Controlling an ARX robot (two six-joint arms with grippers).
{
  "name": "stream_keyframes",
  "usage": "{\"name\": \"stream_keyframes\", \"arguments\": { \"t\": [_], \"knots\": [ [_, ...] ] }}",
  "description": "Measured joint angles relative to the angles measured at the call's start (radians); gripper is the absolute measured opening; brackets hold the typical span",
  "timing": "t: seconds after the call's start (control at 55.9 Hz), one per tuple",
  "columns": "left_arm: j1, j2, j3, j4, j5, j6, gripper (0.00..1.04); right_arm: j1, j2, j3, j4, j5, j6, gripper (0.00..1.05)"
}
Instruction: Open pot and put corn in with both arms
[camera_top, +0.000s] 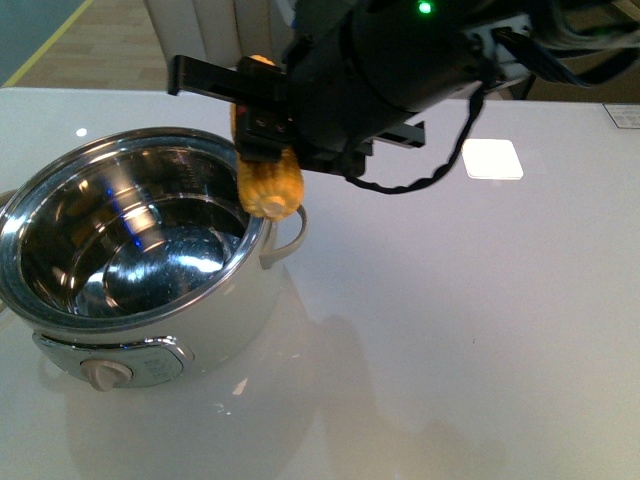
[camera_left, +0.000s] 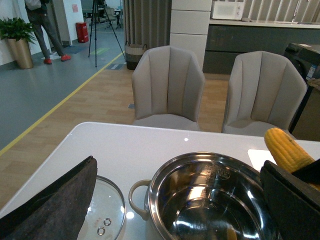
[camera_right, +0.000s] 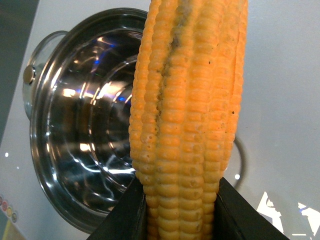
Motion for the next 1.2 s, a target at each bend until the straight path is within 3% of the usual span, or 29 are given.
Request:
{"name": "stream_keyframes", "arguments": {
  "t": [0.376, 0.716, 1.2],
  "knots": [
    [0.0, 0.0, 0.0, 0.0, 0.0, 0.0, 0.98, 0.095, 0.145, 0.24, -0.103, -0.016, 0.06, 0.22],
    [0.0, 0.0, 0.0, 0.0, 0.0, 0.0, 0.98, 0.123, 0.275, 0.41, -0.208, -0.007, 0.076, 0.21],
    [0.0, 0.0, 0.0, 0.0, 0.0, 0.0, 0.98, 0.124, 0.278, 0.405, -0.23, 0.008, 0.096, 0.96]
  ]
}}
